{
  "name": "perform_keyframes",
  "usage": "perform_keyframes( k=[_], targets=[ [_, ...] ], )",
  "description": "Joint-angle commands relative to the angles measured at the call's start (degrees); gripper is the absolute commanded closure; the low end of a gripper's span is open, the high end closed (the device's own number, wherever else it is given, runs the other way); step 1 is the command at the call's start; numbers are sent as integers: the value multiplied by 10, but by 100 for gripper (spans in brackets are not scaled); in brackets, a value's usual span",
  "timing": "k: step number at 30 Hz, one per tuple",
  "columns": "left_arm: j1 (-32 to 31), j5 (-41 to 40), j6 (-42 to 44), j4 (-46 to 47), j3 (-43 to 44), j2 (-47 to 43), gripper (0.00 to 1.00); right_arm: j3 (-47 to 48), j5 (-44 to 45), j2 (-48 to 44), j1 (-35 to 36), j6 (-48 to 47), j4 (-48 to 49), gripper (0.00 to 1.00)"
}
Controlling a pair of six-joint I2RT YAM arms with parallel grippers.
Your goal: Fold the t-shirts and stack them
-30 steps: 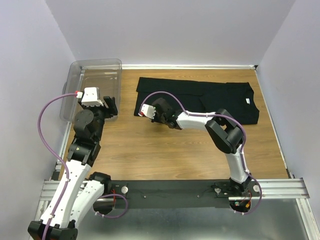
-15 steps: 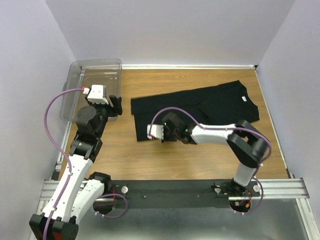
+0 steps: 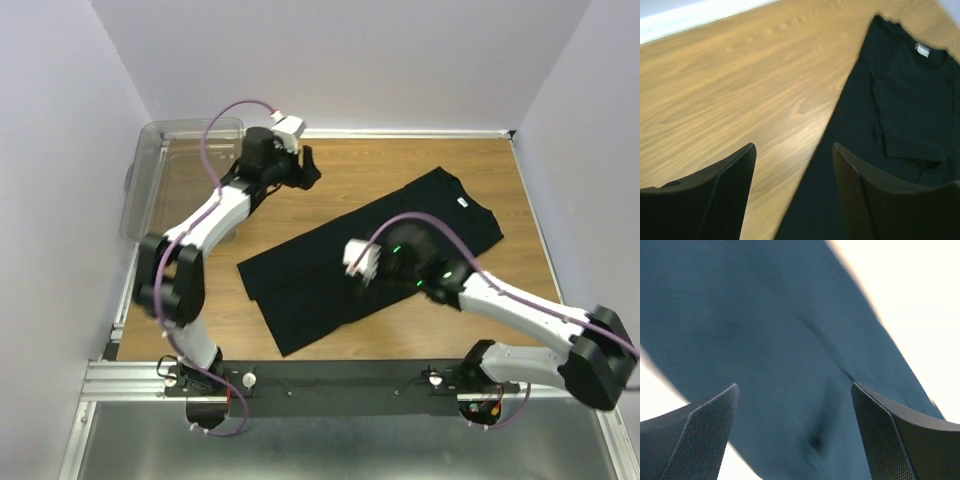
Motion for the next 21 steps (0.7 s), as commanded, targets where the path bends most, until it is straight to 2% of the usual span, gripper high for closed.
perform_keyframes(
  k=[1, 5, 6, 8, 9, 12, 18, 21],
  targets=[
    [-37, 63, 26, -58, 123, 163, 32, -16, 5, -74, -153, 55, -8, 0],
    [-76, 97, 41, -97, 239, 296, 32, 0, 37, -68, -340, 182, 10, 0],
    [-83, 111, 44, -121, 292, 348, 32, 12, 27, -63, -414, 210, 8, 0],
    [-95, 123, 47, -147, 349, 400, 32, 27, -13, -52, -478, 241, -3, 0],
    [-104, 129, 51, -168, 398, 422, 32, 33, -47, -48, -497, 252, -7, 0],
    [-113, 139, 44, -181, 451, 479, 32, 20, -54, -57, -512, 251, -12, 0],
    [-121, 173, 46, -215, 518, 547, 35, 23, -65, -62, -535, 257, -15, 0],
    [-123, 165, 44, -234, 544, 568, 41, 24, -68, -64, -541, 259, -16, 0]
  ],
)
